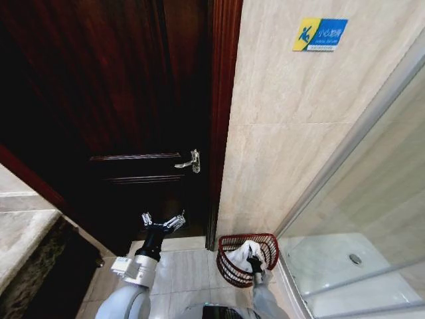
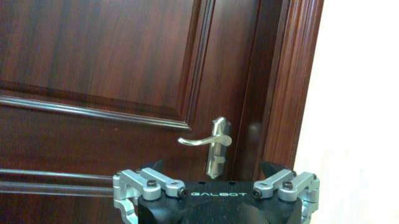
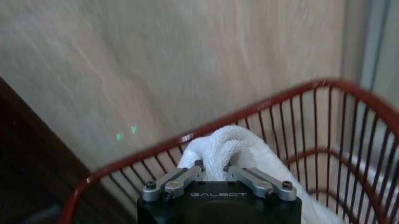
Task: Discard the used towel into the hamper.
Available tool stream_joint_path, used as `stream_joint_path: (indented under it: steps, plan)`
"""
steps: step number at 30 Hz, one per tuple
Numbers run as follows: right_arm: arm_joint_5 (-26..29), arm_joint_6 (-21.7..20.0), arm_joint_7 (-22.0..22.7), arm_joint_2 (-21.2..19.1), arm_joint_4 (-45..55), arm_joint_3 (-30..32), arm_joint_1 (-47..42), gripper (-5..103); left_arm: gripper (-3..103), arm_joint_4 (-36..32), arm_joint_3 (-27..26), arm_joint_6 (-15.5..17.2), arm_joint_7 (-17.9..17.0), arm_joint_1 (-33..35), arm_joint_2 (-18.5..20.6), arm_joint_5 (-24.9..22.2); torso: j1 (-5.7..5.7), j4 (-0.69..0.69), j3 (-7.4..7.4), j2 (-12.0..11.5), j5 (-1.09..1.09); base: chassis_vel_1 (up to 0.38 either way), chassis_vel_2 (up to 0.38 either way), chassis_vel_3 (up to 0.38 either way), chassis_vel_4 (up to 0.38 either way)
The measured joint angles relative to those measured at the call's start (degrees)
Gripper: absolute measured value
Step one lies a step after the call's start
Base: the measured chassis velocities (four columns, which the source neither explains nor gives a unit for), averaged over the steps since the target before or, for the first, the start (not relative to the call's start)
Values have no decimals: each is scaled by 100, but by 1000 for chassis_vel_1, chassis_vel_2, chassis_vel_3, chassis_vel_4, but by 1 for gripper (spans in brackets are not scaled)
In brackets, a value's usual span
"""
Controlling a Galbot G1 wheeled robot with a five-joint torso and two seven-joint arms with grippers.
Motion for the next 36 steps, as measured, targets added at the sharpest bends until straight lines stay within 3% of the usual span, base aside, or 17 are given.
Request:
stream_joint_path:
  steps: [1,6,13,17,28,32,36]
  plan:
    - [0,0,0,0,0,0,0,6,100,0,0,0,0,0,0,0,0,0,0,0,0,0,0,0,0]
    - [-29,-813,-368,-307,-223,42,302,6,100,0,0,0,0,0,1,0,0,-1,0,0,-2,0,0,0,0]
    - [-853,-1697,-640,-438,-330,-5,653,6,100,0,0,0,0,0,0,0,0,0,0,0,0,0,0,0,0]
    - [-1418,-1727,-636,-307,-448,-54,722,6,100,0,0,0,0,0,0,0,0,0,0,0,0,0,0,0,0]
    - [-1840,-1525,-107,26,-777,-125,1028,3,100,0,0,0,0,0,1,0,0,2,0,0,0,0,0,0,0]
    - [-1942,-1507,-78,-27,-768,-117,933,17,100,0,0,0,0,0,0,0,0,0,0,0,1,0,0,0,0]
    - [-1646,-1300,-227,-103,-582,-66,709,33,100,0,0,0,0,0,1,0,0,-2,0,0,-2,0,0,0,0]
